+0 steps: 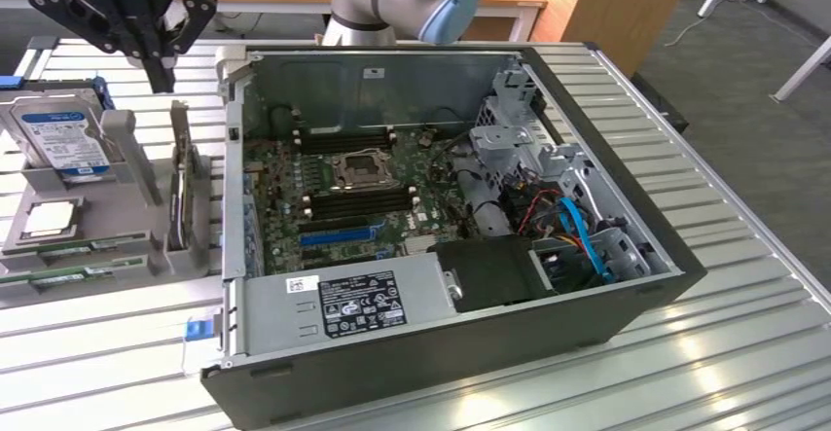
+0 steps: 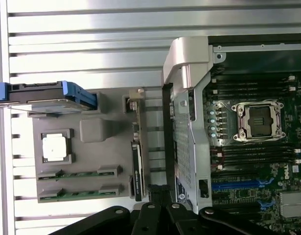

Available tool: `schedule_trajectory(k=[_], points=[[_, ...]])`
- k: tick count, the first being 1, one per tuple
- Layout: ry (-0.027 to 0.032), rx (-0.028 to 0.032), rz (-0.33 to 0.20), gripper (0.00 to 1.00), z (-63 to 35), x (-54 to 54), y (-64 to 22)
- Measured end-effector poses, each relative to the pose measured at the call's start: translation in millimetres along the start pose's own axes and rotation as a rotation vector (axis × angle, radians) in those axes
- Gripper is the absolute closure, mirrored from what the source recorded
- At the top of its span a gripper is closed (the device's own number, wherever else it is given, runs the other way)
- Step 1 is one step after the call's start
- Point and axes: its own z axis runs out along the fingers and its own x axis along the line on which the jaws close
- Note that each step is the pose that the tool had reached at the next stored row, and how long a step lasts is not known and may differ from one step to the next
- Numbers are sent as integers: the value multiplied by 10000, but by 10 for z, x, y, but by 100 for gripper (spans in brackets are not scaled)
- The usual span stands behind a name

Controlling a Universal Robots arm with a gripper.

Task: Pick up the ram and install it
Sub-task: 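Reach for the ram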

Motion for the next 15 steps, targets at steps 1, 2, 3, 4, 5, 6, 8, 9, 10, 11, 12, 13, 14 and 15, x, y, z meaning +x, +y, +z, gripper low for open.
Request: schedule_trajectory(k=[1,2,3,4,5,6,8,9,10,11,12,13,14,15], points=[[1,0,1,90,0,10,-1],[1,0,1,90,-1,19,-1],[0,0,0,90,0,28,-2],[1,1,0,90,-1,49,-4],[1,0,1,90,-1,59,-4],[1,1,1,90,-1,70,-5],[1,1,1,90,-2,104,-8],[1,0,1,90,-2,116,-8],[1,1,0,90,-2,128,-10],[1,0,0,90,-2,140,-11],[0,0,0,90,-2,152,-11],[1,0,0,90,-2,164,-12],[1,0,0,90,-3,176,-13],[1,0,-1,90,-3,188,-14]])
